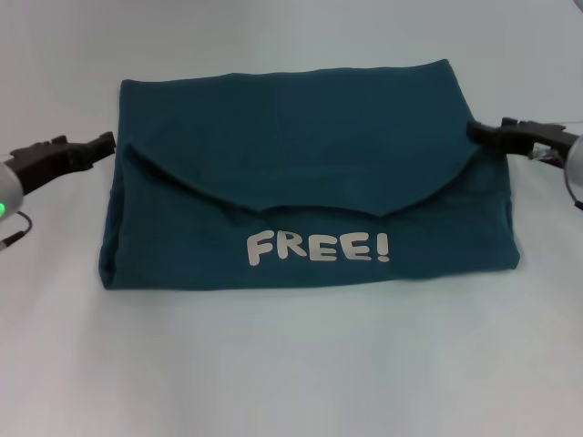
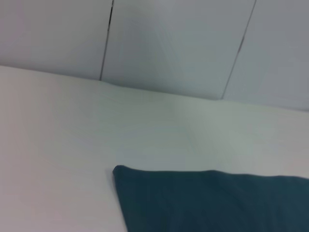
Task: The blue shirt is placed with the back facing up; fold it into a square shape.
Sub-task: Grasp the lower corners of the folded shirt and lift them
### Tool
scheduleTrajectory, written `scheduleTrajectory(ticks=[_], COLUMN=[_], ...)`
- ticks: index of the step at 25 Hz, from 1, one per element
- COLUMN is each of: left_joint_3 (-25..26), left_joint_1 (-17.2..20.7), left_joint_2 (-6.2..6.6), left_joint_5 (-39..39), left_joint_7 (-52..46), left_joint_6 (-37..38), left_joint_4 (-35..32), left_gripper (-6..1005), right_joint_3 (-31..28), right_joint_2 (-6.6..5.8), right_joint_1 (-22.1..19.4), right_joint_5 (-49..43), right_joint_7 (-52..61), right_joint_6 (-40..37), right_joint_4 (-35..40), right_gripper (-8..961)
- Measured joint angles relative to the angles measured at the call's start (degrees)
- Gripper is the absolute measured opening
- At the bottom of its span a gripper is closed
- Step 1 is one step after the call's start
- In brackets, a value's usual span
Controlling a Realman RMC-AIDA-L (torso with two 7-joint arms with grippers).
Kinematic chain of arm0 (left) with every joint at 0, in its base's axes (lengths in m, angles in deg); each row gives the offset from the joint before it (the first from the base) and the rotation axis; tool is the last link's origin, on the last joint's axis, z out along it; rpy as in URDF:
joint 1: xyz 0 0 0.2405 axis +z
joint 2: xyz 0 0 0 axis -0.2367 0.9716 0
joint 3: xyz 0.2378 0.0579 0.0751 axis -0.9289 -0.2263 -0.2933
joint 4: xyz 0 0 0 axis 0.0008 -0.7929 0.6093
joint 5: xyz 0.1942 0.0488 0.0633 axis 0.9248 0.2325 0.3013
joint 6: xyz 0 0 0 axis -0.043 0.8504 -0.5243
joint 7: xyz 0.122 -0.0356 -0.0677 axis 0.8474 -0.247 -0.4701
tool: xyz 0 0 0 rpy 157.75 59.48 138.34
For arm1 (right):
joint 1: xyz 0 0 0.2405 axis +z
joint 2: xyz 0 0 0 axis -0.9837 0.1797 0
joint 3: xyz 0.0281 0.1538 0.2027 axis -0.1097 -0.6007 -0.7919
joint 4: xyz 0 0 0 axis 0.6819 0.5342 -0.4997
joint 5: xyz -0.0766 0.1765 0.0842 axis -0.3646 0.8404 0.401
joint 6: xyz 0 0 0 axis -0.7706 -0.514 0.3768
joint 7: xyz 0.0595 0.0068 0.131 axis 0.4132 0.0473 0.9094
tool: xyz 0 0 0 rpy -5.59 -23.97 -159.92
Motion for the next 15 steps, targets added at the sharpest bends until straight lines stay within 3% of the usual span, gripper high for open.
scheduleTrajectory(ticks=[2,9,15], left_joint_3=[-1.5,-10.1,-12.4], left_joint_1=[1.4,6.8,11.3], left_joint_2=[0.0,0.03,0.45], left_joint_5=[-0.1,0.4,0.6], left_joint_7=[-2.0,-9.9,-14.1], left_joint_6=[1.7,9.5,19.9], left_joint_4=[-2.0,-8.9,-13.8], left_gripper=[617,872,872], right_joint_3=[0.1,0.2,0.4], right_joint_2=[-0.01,-0.71,-2.01], right_joint_1=[-1.1,-4.7,-10.4], right_joint_5=[1.9,2.8,1.6], right_joint_7=[0.0,2.2,6.6], right_joint_6=[-2.3,-11.5,-25.2], right_joint_4=[1.2,3.6,7.4], right_gripper=[629,627,625])
